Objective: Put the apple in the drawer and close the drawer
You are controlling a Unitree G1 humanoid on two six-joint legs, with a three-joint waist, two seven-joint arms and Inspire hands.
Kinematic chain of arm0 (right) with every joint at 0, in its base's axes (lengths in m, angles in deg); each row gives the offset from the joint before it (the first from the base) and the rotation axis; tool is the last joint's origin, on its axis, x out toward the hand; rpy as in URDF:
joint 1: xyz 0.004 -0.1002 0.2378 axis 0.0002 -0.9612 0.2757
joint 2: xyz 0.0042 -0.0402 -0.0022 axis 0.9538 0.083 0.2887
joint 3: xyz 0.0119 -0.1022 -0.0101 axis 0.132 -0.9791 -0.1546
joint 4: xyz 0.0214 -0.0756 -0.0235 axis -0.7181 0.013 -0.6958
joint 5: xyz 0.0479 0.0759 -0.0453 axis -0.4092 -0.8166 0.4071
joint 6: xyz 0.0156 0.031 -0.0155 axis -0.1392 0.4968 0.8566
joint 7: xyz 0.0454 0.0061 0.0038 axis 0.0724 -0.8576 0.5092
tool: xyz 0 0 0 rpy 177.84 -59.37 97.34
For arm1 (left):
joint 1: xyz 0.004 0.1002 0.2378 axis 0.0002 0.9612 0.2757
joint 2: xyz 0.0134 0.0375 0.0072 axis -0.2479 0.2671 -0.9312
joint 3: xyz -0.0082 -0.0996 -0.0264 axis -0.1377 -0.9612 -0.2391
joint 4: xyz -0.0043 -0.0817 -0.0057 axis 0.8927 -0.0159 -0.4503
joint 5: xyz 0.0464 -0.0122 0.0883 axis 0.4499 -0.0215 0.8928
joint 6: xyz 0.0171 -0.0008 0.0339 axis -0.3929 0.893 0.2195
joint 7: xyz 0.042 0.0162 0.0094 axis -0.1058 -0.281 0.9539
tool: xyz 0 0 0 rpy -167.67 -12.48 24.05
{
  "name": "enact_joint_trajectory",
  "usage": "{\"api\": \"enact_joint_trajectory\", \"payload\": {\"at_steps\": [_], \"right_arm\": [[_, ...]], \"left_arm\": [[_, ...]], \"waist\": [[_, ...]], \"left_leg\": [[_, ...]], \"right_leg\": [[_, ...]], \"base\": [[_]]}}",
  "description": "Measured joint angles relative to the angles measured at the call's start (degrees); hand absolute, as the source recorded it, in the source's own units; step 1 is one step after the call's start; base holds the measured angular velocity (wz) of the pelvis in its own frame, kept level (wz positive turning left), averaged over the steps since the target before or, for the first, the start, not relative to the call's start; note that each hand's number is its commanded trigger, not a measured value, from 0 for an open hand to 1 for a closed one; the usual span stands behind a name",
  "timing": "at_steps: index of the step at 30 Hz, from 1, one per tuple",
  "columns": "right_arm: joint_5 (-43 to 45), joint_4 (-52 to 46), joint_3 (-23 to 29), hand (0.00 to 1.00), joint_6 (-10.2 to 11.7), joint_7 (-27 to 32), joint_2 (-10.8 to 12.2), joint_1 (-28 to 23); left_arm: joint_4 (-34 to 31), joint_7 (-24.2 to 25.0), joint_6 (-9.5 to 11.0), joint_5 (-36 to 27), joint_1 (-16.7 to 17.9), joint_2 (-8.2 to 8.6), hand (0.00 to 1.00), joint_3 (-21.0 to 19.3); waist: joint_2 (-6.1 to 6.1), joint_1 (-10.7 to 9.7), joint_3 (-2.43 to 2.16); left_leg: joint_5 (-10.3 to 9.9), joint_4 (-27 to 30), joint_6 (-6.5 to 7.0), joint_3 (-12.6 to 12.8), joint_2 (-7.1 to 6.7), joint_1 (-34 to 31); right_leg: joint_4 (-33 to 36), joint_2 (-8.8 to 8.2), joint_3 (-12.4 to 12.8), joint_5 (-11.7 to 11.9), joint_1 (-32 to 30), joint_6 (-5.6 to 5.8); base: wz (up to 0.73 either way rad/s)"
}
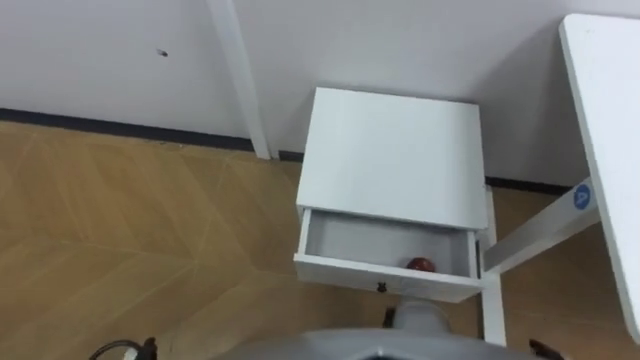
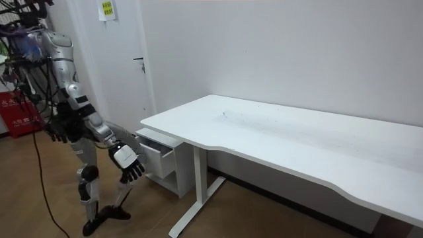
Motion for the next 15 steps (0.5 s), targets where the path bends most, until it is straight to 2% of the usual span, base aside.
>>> {"api": "enact_joint_trajectory", "payload": {"at_steps": [1, 2, 4, 5, 6, 7, 8, 9, 10, 11, 12, 14, 15], "right_arm": [[-0.04, 0.03, -0.04, 0.00, -0.15, -0.05, 0.00, 0.03], [-0.52, 0.17, -0.05, 0.00, -0.66, -0.05, 0.03, 0.07], [-1.19, 0.23, -0.51, 0.00, -2.05, -0.07, 0.13, 0.26], [-1.48, 0.24, -0.76, 0.00, -3.05, -0.07, 0.17, 0.57], [-1.92, 0.24, -1.00, 0.00, -3.50, -0.09, 0.33, 0.58], [-1.87, 0.29, -0.97, 0.00, -3.67, -0.10, 0.42, 0.64], [-1.76, 0.28, -0.98, 0.00, -3.95, -0.16, 0.48, 0.90], [-1.62, 0.17, -0.98, 0.00, -3.90, -0.17, 0.52, 1.28], [-1.66, 0.17, -0.98, 0.00, -3.90, -0.16, 0.52, 1.54], [-2.01, 0.18, -0.98, 0.00, -3.82, -0.20, 0.54, 2.11], [-2.71, 0.25, -1.03, 0.00, -3.79, -0.23, 0.68, 2.79], [-3.42, 1.00, -1.05, 0.00, -3.40, -0.43, 0.85, 3.94], [-3.45, 1.33, -1.06, 0.00, -2.97, -0.80, 0.96, 5.00]], "left_arm": [[-0.07, 0.01, -0.33, 0.00, -0.49, -0.13, 0.00, -0.02], [-0.40, -0.02, -0.73, 0.05, -0.70, -0.20, 0.00, -0.03], [-0.53, 0.10, -1.03, 0.10, -0.38, -0.04, 0.00, -0.33], [-0.52, 0.19, -1.63, -0.02, 0.73, 0.16, 0.00, -0.33], [-0.56, 0.19, -2.23, -0.07, 1.55, 0.29, 0.00, -0.53], [-0.60, 0.19, -2.56, -0.05, 1.92, 0.37, 0.00, -0.77], [-0.64, 0.07, -3.13, -0.04, 2.59, 0.58, 0.00, -1.20], [-0.64, 0.03, -3.31, -0.04, 2.81, 0.61, 0.00, -1.25], [-0.64, 0.00, -3.29, -0.04, 2.80, 0.62, 0.00, -1.27], [-0.63, -0.01, -3.24, -0.05, 2.65, 0.65, 0.00, -1.51], [-0.64, -0.18, -3.17, -0.06, 2.33, 0.56, 0.00, -1.81], [-0.63, -0.40, -3.15, -0.06, 1.77, 0.72, 0.00, -2.11], [-0.62, -0.41, -3.11, -0.06, 1.46, 1.05, 0.00, -2.12]], "waist": [[0.58, -0.01, 0.37], [1.04, -0.03, 0.53], [0.62, 0.13, 0.50], [0.37, 0.10, 0.41], [-0.43, 0.22, 0.12], [-0.85, 0.22, 0.17], [-1.97, 0.61, 0.12], [-3.10, 1.72, 0.12], [-3.68, 2.17, 0.07], [-4.39, 2.86, 0.06], [-5.33, 3.17, -0.12], [-6.37, 3.43, -0.25], [-6.25, 3.48, -0.26]], "left_leg": [[-0.13, 0.42, 0.17, -0.07, 0.32, -0.30], [-0.41, 0.78, 0.27, -0.33, 0.69, -0.88], [-0.72, 1.01, 0.45, -0.41, 0.45, -1.10], [-0.80, 1.05, 0.55, -0.34, 0.28, -0.84], [-0.94, 1.06, 0.28, -0.33, 0.18, -0.87], [-0.94, 1.06, 0.14, -0.27, 0.16, -0.99], [-0.58, 0.57, -0.12, -0.19, 0.03, -1.16], [-0.11, -0.08, -0.46, 0.42, 0.06, -1.45], [0.11, -0.37, -0.68, 0.70, 0.14, -1.68], [0.53, -0.49, -0.72, 1.06, 0.64, -2.05], [0.72, -0.63, -1.04, 1.24, 0.86, -2.12], [0.76, -0.42, -1.43, 2.39, 1.55, -2.58], [0.69, -0.17, -1.91, 2.69, 2.41, -2.99]], "right_leg": [[2.56, -0.07, -0.51, -1.59, -1.01, 0.17], [2.22, -0.14, -1.09, -3.72, -0.96, 0.59], [-7.22, -0.56, -1.13, -5.74, 3.81, 1.02], [-16.53, -0.53, -1.37, -6.95, 9.29, 1.71], [-26.11, -0.09, -1.60, -8.53, 14.90, 2.28], [-31.00, 0.29, -1.85, -9.46, 17.79, 2.43], [-39.38, 1.15, -2.35, -11.32, 22.96, 2.65], [-47.23, 2.40, -2.27, -14.19, 26.85, 2.66], [-51.19, 2.85, -2.35, -14.89, 28.37, 2.65], [-58.07, 3.80, -2.92, -15.03, 31.18, 2.44], [-63.18, 4.44, -3.59, -14.91, 33.34, 2.27], [-67.44, 4.92, -4.63, -14.49, 34.46, 2.52], [-69.26, 5.91, -4.63, -13.22, 34.70, 2.05]], "base": [[0.03], [0.13], [0.09], [-0.03], [-0.05], [-0.06], [-0.19], [-0.28], [-0.35], [-0.26], [-0.18], [-0.25], [-0.37]]}}
